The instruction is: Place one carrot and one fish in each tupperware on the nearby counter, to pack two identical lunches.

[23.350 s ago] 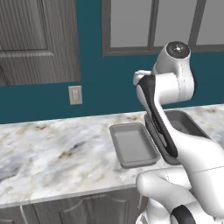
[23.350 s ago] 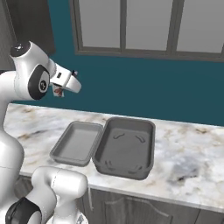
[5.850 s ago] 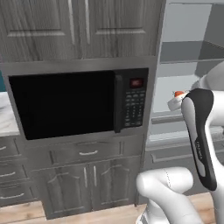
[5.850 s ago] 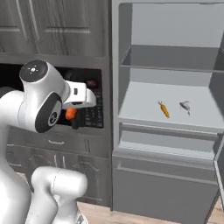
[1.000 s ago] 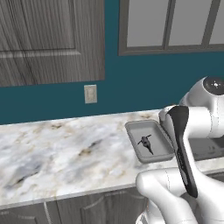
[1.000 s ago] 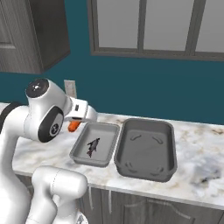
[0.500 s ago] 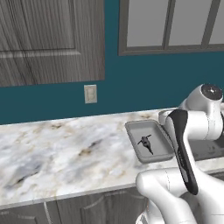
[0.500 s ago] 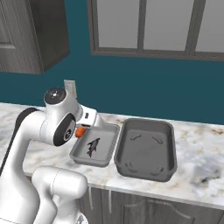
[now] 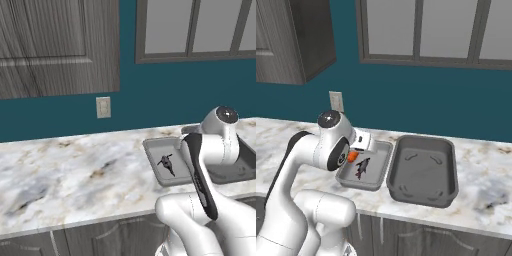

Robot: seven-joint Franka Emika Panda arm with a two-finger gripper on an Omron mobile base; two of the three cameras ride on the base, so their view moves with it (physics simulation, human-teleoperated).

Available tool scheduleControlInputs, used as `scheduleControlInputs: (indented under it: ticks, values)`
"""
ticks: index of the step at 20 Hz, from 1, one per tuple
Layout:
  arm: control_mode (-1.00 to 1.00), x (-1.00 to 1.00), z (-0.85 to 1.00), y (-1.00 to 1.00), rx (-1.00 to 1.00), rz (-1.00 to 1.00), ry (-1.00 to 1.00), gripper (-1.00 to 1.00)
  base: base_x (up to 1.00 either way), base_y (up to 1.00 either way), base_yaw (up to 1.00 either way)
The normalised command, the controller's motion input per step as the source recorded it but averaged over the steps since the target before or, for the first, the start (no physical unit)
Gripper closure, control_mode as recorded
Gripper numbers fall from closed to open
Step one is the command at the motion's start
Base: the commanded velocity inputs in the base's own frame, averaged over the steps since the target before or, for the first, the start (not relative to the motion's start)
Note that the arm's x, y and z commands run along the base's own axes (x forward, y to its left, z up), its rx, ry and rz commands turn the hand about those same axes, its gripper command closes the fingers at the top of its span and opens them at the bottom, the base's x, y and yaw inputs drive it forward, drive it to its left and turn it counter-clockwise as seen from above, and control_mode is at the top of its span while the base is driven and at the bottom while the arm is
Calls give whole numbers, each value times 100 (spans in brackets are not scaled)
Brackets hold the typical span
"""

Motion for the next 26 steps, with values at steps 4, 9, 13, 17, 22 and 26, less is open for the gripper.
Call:
scheduleControlInputs:
  ticks: [4,9,13,17,22,26]
  values:
    - [-100,33,-44,0,0,0,2,100,0,0,0]
    - [-100,31,-47,-6,0,0,0,100,0,0,0]
    - [-100,31,-40,-13,0,0,0,100,0,0,0]
    - [-100,31,-34,-7,0,0,0,100,0,0,0]
    - [-100,29,-33,-3,0,0,0,100,0,0,0]
    - [-100,28,-31,-1,0,0,0,100,0,0,0]
